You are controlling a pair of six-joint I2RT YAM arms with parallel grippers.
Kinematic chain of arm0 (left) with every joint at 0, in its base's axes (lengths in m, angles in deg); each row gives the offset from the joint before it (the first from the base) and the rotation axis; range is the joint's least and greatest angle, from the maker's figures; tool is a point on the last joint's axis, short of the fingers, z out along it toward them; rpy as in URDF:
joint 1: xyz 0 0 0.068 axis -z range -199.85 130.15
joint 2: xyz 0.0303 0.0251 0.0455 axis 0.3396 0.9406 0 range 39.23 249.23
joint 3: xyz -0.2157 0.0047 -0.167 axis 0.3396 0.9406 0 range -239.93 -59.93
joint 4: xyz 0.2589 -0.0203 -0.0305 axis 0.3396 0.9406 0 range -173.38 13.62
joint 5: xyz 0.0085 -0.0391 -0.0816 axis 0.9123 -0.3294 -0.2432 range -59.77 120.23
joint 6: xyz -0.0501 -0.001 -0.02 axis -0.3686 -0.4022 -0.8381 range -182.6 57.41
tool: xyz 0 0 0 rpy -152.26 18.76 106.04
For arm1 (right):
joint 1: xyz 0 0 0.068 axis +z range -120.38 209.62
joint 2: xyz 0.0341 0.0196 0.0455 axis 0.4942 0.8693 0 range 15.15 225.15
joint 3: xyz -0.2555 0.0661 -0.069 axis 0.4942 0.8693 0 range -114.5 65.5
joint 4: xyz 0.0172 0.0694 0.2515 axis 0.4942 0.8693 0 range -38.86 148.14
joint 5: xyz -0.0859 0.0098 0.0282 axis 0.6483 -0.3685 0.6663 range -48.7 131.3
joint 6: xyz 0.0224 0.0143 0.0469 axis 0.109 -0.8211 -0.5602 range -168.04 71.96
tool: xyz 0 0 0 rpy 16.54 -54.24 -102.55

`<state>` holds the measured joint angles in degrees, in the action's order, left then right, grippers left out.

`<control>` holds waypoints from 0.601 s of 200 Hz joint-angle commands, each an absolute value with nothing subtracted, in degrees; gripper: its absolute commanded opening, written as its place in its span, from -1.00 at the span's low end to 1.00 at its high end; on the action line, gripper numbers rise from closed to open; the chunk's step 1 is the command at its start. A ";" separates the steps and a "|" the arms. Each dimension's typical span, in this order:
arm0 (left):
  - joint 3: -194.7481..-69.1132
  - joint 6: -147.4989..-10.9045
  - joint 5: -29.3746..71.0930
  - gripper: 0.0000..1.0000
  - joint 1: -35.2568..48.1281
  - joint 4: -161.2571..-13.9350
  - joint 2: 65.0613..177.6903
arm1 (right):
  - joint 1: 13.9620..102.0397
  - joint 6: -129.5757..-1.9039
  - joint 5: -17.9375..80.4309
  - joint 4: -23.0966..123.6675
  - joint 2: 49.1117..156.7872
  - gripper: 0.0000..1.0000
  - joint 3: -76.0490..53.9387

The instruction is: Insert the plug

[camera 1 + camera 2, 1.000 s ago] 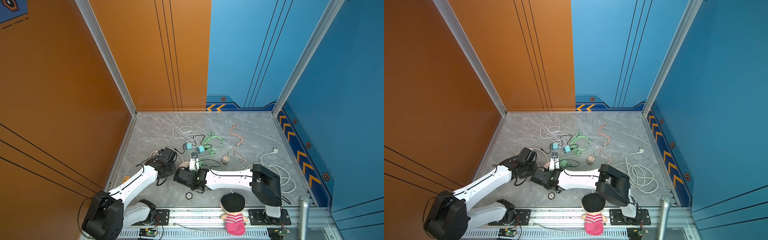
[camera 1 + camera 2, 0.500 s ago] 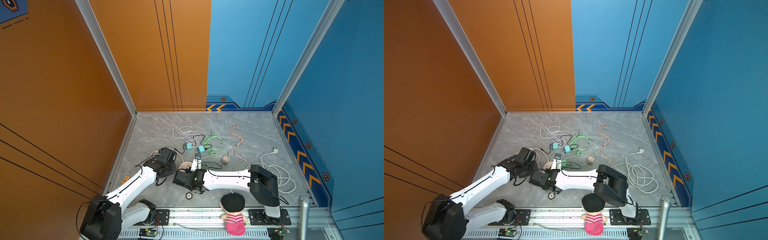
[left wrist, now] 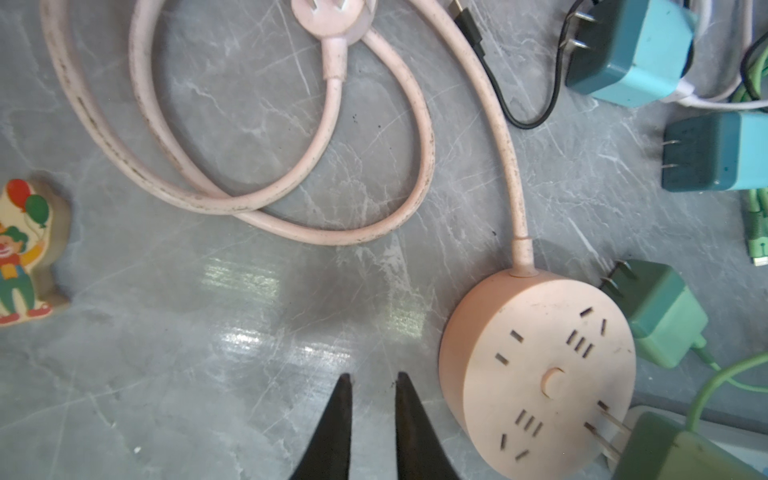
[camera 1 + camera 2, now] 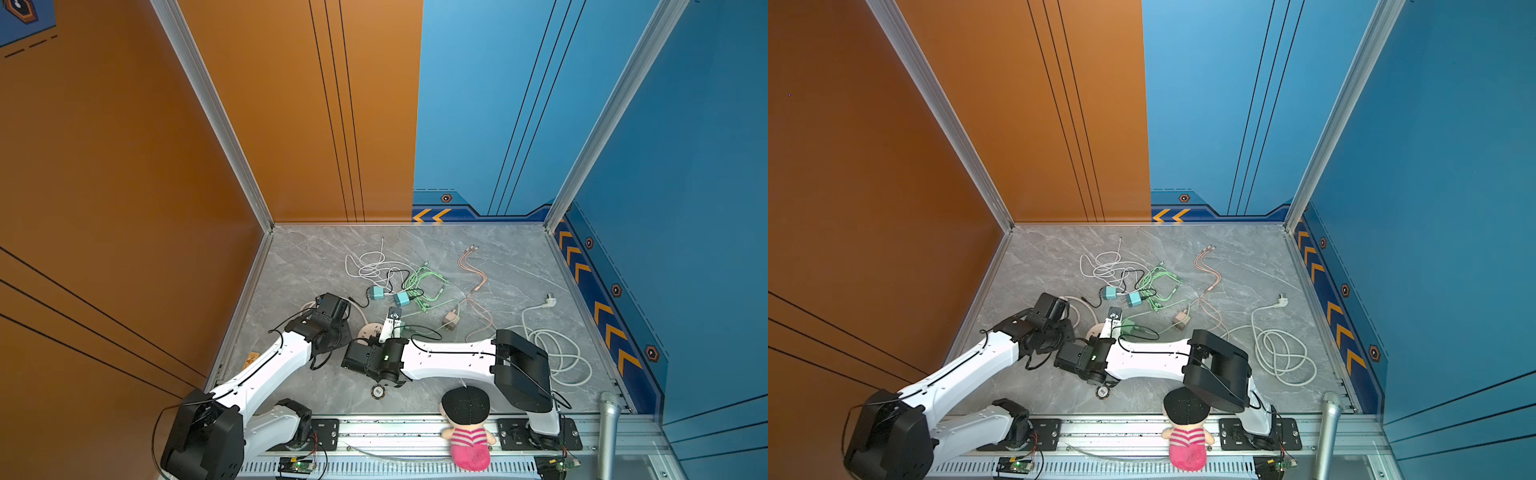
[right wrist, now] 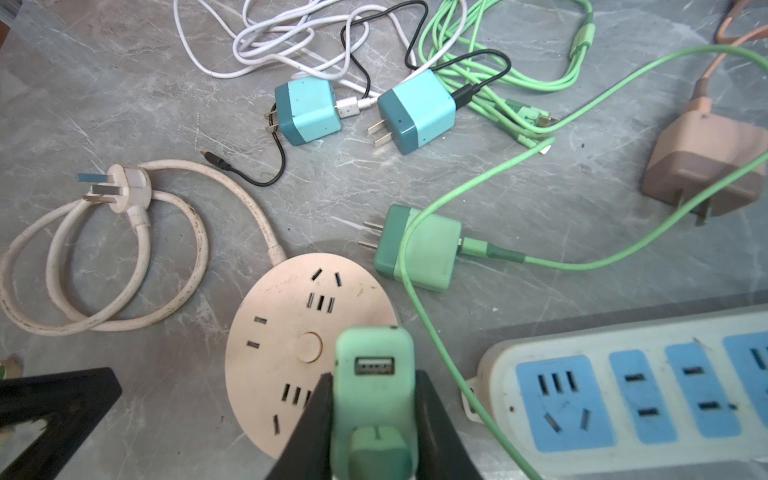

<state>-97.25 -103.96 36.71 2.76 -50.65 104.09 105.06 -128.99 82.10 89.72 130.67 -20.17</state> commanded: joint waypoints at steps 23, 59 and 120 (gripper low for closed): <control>-97.03 -102.86 35.90 -0.59 1.70 -49.27 102.71 | 105.25 -130.38 80.15 93.50 133.58 -1.00 -20.37; -96.58 -102.77 35.54 -0.59 1.20 -49.32 102.52 | 105.04 -131.71 79.73 94.98 135.67 -1.00 -20.91; -96.97 -102.23 34.49 -0.58 0.03 -49.76 103.68 | 105.73 -130.67 78.07 99.86 140.35 -1.00 -26.88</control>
<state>-97.23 -103.76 35.95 1.01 -50.56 103.15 105.19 -130.56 83.56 95.04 136.01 -27.03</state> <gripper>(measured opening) 0.209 0.277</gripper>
